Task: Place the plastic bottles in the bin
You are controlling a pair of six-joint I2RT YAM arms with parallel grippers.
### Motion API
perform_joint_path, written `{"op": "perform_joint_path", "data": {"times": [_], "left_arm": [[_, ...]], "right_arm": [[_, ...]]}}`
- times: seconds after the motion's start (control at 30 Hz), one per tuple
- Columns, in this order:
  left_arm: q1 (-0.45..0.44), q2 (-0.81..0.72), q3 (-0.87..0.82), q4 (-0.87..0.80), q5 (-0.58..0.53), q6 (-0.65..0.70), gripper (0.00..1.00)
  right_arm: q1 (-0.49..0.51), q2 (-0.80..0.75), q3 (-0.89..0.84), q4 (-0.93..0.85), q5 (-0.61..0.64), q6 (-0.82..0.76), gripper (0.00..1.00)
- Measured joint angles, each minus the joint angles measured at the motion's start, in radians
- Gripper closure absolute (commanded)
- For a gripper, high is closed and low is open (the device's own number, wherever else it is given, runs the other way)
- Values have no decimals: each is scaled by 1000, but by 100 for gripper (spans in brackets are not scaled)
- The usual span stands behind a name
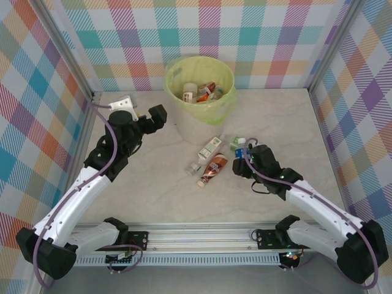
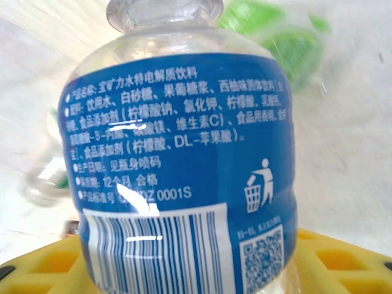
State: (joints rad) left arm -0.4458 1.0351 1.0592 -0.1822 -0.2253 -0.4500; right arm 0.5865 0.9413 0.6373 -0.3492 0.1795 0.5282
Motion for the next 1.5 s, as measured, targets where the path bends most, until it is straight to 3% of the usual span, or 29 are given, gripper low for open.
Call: {"op": "perform_joint_path", "data": {"times": [0.23, 0.63, 1.0, 1.2, 1.5], "left_arm": [[19, -79, -101, -32, -23, -51, 0], [69, -101, -221, -125, 53, -142, 0], [83, -63, -238, -132, 186, -144, 0], [83, -23, -238, -135, 233, -135, 0], [83, 18, -238, -155, 270, -125, 0]], "right_arm": [[2, -7, 186, 116, -71, -140, 49], [2, 355, 735, 199, -117, -387, 44], [-23, 804, 1225, 102, 45, -594, 42], [-43, 961, 1369, 40, 127, -650, 40], [-47, 1053, 1461, -55, 179, -668, 21]]}}
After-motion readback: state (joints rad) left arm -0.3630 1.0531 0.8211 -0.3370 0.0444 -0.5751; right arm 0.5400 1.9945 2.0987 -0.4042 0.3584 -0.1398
